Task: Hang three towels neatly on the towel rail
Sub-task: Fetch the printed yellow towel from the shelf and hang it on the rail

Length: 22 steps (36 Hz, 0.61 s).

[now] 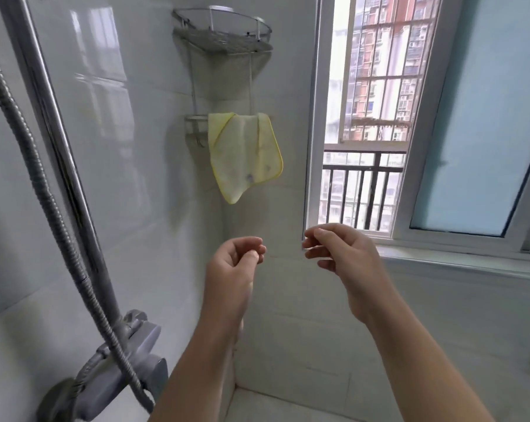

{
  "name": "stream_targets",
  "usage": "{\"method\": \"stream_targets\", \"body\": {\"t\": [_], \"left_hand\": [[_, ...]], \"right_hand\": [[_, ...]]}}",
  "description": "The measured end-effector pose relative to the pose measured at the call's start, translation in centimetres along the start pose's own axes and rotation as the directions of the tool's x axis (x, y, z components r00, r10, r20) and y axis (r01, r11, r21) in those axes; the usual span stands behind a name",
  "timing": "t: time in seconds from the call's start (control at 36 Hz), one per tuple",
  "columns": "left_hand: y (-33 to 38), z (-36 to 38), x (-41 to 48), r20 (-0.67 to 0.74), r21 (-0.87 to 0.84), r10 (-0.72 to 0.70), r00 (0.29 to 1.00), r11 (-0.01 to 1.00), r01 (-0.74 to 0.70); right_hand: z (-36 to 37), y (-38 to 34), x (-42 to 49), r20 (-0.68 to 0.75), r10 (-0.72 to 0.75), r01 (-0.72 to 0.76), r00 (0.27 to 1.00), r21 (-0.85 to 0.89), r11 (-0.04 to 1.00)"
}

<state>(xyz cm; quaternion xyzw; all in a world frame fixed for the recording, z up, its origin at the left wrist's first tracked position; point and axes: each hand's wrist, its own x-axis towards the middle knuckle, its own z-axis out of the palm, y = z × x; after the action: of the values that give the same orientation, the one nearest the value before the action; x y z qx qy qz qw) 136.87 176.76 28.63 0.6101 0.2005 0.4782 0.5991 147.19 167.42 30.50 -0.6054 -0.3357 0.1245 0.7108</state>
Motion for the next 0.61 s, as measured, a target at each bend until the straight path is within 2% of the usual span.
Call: {"method": "stream_targets", "body": {"t": [0.17, 0.42, 0.61], "left_hand": [[-1.1, -0.1, 6.4, -0.078, 0.029, 0.026, 0.997, 0.999, -0.024], [-2.9, -0.3, 16.6, -0.120, 0.089, 0.051, 0.991, 0.995, -0.040], [-3.8, -0.2, 24.7, -0.231, 0.137, 0.114, 0.966, 0.987, -0.083]], "right_hand": [[2.0, 1.4, 5.3, 0.021, -0.018, 0.018, 1.000, -0.002, 1.000], [4.9, 3.1, 12.5, -0.050, -0.032, 0.034, 0.998, 0.024, 0.999], [6.2, 4.3, 19.3, -0.048, -0.024, 0.024, 0.999, 0.007, 1.000]]}}
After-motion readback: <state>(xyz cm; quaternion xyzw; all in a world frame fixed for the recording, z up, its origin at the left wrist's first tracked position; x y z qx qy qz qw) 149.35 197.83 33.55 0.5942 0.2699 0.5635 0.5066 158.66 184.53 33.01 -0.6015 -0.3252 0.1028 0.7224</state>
